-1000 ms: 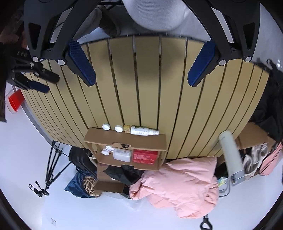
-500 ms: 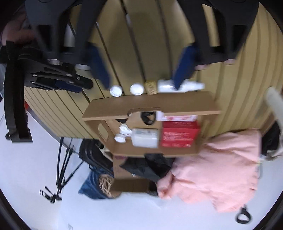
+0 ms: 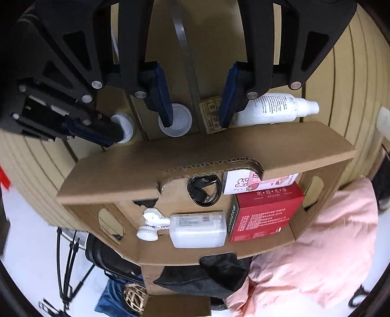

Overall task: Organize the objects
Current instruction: 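Grasp a white cap with the right gripper while the left grasps another, then carry both white caps into the tray and open both grippers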

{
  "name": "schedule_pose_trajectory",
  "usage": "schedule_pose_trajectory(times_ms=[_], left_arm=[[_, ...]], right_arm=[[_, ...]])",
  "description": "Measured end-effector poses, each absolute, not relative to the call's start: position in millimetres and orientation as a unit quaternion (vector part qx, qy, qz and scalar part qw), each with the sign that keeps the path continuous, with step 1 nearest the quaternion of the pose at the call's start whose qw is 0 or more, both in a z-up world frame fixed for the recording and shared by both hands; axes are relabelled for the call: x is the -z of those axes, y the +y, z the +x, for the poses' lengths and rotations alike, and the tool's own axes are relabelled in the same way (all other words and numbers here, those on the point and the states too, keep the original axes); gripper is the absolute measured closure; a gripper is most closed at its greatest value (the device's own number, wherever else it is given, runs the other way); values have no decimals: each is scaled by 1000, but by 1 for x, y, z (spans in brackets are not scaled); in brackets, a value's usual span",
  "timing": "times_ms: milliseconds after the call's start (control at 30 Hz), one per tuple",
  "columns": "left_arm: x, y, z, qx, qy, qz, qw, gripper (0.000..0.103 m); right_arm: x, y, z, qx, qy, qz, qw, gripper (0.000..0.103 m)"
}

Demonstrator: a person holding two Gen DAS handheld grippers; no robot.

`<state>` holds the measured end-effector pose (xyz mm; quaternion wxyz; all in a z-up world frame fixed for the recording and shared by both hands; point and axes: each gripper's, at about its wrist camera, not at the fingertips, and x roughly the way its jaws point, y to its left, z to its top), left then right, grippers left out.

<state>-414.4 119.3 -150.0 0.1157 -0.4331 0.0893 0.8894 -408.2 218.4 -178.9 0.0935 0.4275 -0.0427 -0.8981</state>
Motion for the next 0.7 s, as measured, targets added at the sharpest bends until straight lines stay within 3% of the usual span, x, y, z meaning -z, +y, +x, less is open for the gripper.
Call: schedule_pose_trajectory(times_ms=[33,167,233,467,700], left_arm=[[149,119,-412,-890,89,-433,115,69],[147,118,-398,-895,92,-425,105,98],[147,111,-397,-892,65,-432,118,103],[144,88,-367,-876,0,-460,145,103],[113,75,-338,-885,-19,-438,153,103]], right_arm=[[179,217,-407,898,-35,428,95,96],[179,219,-403,896,-40,430,108,97],[178,224,-399,894,-47,433,109,97],[177,253,-367,883,-117,438,122,98],[153,250,-349,891,-117,411,151,98]])
